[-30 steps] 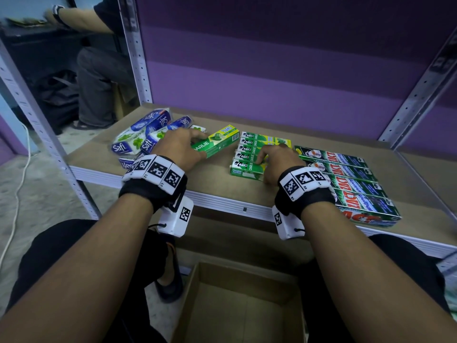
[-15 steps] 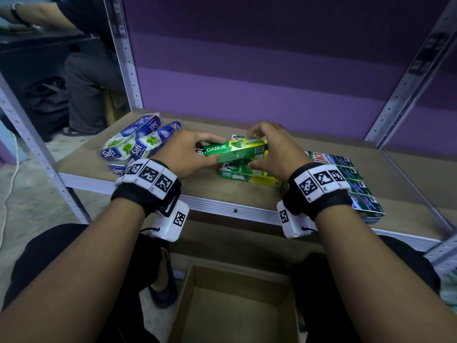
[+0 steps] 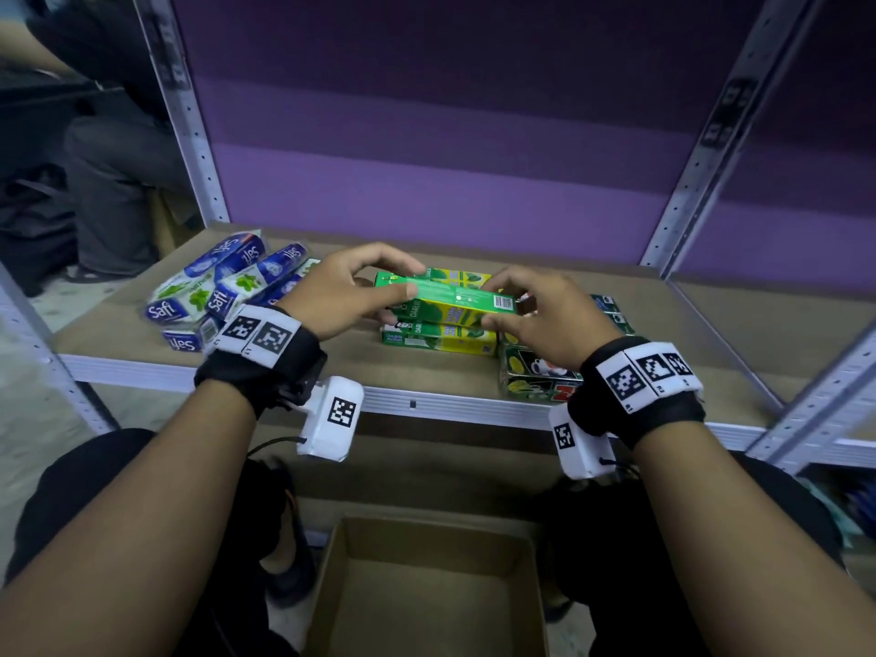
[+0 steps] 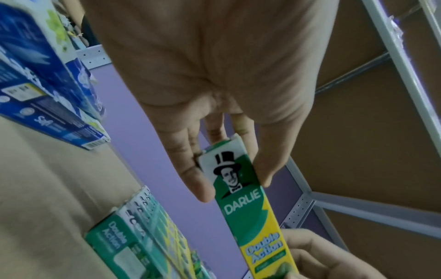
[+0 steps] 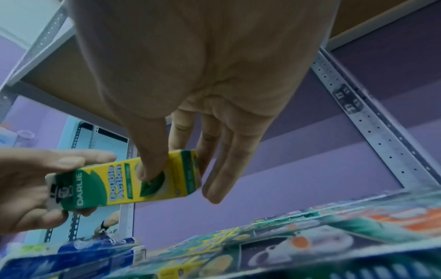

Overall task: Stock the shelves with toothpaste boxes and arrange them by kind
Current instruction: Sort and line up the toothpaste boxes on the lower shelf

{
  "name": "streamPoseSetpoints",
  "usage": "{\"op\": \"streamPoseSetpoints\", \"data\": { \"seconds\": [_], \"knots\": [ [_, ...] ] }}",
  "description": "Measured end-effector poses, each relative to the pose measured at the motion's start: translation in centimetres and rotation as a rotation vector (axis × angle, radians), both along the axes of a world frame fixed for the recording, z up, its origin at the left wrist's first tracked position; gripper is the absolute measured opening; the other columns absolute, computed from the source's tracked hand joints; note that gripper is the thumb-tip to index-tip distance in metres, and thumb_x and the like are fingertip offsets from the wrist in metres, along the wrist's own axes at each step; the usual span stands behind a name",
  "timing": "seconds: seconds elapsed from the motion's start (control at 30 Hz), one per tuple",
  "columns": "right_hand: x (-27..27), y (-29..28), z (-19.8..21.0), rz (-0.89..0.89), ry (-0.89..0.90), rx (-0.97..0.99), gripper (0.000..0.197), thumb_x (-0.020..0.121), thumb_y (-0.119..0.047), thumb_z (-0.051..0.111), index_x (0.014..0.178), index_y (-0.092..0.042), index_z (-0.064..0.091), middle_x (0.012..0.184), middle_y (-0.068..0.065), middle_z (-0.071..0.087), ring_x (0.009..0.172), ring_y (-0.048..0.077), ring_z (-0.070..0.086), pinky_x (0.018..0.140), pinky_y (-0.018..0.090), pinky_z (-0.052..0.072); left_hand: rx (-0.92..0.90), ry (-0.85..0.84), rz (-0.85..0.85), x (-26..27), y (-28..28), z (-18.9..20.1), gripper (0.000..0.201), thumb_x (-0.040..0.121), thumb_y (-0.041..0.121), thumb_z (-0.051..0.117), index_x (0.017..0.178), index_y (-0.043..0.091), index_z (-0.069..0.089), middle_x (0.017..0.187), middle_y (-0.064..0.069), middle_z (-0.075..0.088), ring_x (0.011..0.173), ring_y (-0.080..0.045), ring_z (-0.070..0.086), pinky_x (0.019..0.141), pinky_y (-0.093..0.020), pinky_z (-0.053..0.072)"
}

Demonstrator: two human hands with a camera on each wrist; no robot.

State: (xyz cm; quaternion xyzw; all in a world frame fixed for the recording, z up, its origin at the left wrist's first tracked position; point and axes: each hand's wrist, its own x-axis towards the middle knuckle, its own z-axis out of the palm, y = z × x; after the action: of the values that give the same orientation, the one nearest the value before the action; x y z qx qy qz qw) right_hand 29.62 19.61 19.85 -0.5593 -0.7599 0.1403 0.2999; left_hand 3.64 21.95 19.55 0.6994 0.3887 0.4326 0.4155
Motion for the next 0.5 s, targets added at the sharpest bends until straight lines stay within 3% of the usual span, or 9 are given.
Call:
{"op": "streamPoseSetpoints", "data": {
  "seconds": [0.07,0.17,0.33,0.37,0.43,0.5],
  "knots": [
    [0.2,-0.7,0.2,0.02,0.126,-0.044,0.029,0.086,-0.022,0.075,0.113,-0.024,0.067,0.113,0.003,0.065,0.089,0.024,0.067,0.088,0.045,0.054,-0.022,-0.006,-0.044,0.0,-0.4,0.1,0.029,0.08,0.015,0.079,0.106,0.023,0.07,0.118,0.001,0.069,0.1,-0.04,0.067,0.085,-0.05,0.058],
    [0.3,-1.8,0.6,0.058,0.314,-0.11,0.027,0.093,-0.015,0.068,0.118,-0.021,0.067,0.118,0.015,0.057,0.083,0.031,0.073,0.079,0.046,0.061,0.003,0.009,-0.083,-0.3,-1.1,0.2,0.038,0.076,0.007,0.081,0.109,0.023,0.069,0.122,0.002,0.068,0.107,-0.028,0.067,0.088,-0.045,0.057],
    [0.1,-3.1,1.2,0.123,0.329,-0.134,0.029,0.097,-0.013,0.06,0.123,-0.026,0.065,0.126,0.013,0.053,0.086,0.023,0.073,0.069,0.031,0.062,-0.004,-0.005,-0.124,-0.3,-2.1,-0.2,0.051,0.073,-0.009,0.077,0.113,0.023,0.069,0.122,0.005,0.068,0.108,-0.018,0.068,0.085,-0.034,0.058],
    [0.0,-3.3,1.3,0.121,0.323,-0.135,0.03,0.097,-0.013,0.061,0.123,-0.027,0.065,0.127,0.011,0.054,0.082,0.02,0.073,0.062,0.024,0.06,0.001,-0.004,-0.119,-0.2,-2.2,-0.3,0.052,0.073,-0.01,0.077,0.113,0.023,0.069,0.122,0.006,0.068,0.108,-0.017,0.068,0.085,-0.033,0.058],
    [0.1,-3.4,1.2,0.106,0.25,-0.109,0.037,0.091,-0.013,0.07,0.124,-0.029,0.064,0.123,0.002,0.058,0.069,0.003,0.069,0.054,0.008,0.046,0.016,0.011,-0.091,-0.2,-2.2,-0.4,0.051,0.074,-0.008,0.076,0.113,0.025,0.069,0.122,0.007,0.068,0.108,-0.017,0.068,0.084,-0.033,0.058],
    [0.2,-3.3,1.0,0.099,0.144,-0.069,0.05,0.081,-0.011,0.079,0.124,-0.031,0.063,0.109,-0.006,0.062,0.061,-0.007,0.056,0.056,0.005,0.039,0.011,0.021,-0.075,-0.3,-2.0,-0.5,0.05,0.076,-0.005,0.077,0.115,0.026,0.069,0.122,0.007,0.068,0.105,-0.02,0.069,0.082,-0.036,0.059]
  ]
}}
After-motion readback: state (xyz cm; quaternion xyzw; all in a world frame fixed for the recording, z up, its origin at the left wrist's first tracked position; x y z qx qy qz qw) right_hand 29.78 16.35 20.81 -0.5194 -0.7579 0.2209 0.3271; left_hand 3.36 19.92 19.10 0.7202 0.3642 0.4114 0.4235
